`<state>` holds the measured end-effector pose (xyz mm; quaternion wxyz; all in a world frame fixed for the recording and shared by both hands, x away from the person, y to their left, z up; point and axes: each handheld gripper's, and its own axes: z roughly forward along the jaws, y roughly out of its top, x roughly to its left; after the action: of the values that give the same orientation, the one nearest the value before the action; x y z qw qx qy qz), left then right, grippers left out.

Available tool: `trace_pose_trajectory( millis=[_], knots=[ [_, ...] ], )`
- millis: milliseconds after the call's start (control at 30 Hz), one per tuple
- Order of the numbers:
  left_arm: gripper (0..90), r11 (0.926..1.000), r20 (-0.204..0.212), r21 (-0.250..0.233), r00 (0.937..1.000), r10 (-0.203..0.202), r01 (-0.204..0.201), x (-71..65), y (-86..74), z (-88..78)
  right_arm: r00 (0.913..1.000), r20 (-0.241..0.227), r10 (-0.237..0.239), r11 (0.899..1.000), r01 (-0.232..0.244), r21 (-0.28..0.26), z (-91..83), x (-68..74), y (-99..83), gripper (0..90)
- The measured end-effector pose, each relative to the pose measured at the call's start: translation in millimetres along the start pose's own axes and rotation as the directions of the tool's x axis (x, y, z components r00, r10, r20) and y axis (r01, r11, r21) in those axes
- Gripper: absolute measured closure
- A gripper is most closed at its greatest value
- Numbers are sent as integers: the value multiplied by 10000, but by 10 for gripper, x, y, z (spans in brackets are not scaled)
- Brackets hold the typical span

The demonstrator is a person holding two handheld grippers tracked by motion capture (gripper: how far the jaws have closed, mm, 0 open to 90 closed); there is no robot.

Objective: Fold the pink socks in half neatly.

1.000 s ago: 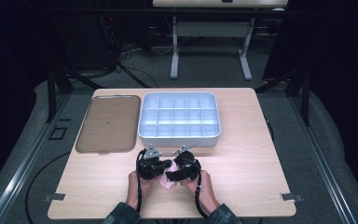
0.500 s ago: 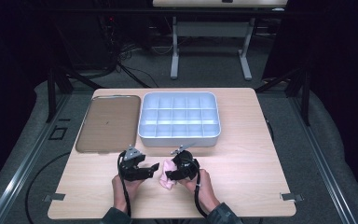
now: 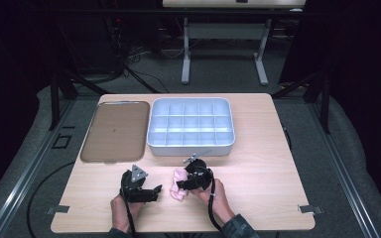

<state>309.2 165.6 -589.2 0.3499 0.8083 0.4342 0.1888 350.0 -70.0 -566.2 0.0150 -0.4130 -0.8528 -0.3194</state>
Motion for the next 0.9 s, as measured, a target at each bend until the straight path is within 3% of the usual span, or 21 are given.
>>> trace_pose_trajectory(
  millis=[67,400,500,900],
  knots=[
    [150,10000,-2,-40,10000,-45,45,-3,-5,3,9996,-275,111,9999,-110,29,-1,-20,1,634],
    [147,9999,-42,-125,10000,-8,7,0,-21,1,9987,-508,96,9999,-90,122,-8,-53,4,678],
    [147,9999,-71,-126,10000,9,-10,-2,-22,1,9973,-735,-50,10000,44,-77,-6,-83,-11,697],
    [146,9999,-116,-118,9999,25,-26,-6,-22,-1,9972,-731,-129,9997,114,-211,-8,-91,-31,700]
  ],
)
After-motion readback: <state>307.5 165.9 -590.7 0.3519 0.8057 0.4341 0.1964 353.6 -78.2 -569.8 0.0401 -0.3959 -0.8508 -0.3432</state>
